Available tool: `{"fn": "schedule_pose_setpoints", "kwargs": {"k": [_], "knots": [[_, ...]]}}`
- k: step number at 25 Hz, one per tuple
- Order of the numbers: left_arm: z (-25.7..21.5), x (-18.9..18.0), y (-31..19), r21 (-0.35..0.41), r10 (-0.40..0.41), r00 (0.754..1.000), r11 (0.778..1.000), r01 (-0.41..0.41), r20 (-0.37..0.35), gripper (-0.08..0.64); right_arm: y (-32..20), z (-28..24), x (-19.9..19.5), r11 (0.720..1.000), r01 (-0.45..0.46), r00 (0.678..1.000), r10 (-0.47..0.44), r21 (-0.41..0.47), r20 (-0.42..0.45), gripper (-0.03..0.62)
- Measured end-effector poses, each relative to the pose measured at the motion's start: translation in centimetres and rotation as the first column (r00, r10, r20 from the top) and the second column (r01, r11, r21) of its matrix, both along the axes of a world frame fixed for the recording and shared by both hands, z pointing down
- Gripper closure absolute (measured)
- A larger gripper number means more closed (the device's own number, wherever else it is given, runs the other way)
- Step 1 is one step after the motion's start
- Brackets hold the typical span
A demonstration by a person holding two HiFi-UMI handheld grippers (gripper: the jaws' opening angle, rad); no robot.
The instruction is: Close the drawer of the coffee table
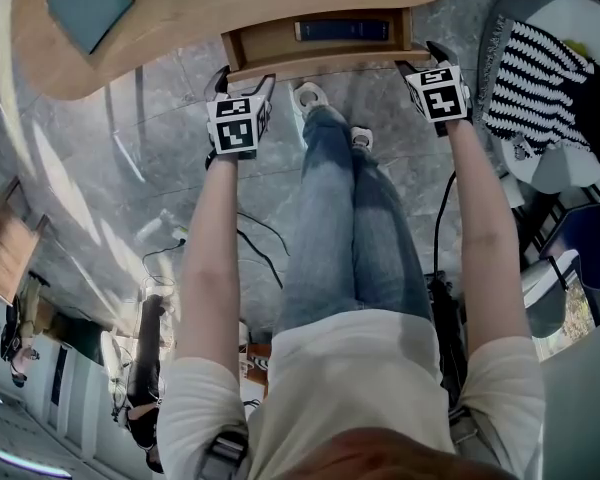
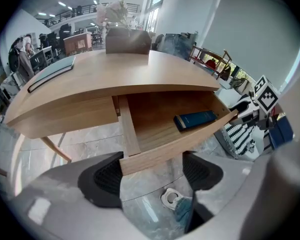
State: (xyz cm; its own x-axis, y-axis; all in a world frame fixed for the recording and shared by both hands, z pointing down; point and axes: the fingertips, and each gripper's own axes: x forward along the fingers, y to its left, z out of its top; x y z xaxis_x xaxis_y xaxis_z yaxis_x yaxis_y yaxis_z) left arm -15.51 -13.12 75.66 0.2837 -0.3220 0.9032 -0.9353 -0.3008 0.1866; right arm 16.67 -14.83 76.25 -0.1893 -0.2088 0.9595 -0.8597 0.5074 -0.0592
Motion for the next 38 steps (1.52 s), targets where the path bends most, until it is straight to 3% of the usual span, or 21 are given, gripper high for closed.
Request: {"fn": "schedule_pose_setpoints", "kwargs": {"k": [38], "knots": [[-0.4, -0.5, -8.6, 0.039, -0.038, 0.999, 0.998, 0.04, -0.037, 0.184, -9.1, -0.6, -0.5, 0.998, -0.004, 1.0, 0.005, 0.066, -0.012, 0.281]]}}
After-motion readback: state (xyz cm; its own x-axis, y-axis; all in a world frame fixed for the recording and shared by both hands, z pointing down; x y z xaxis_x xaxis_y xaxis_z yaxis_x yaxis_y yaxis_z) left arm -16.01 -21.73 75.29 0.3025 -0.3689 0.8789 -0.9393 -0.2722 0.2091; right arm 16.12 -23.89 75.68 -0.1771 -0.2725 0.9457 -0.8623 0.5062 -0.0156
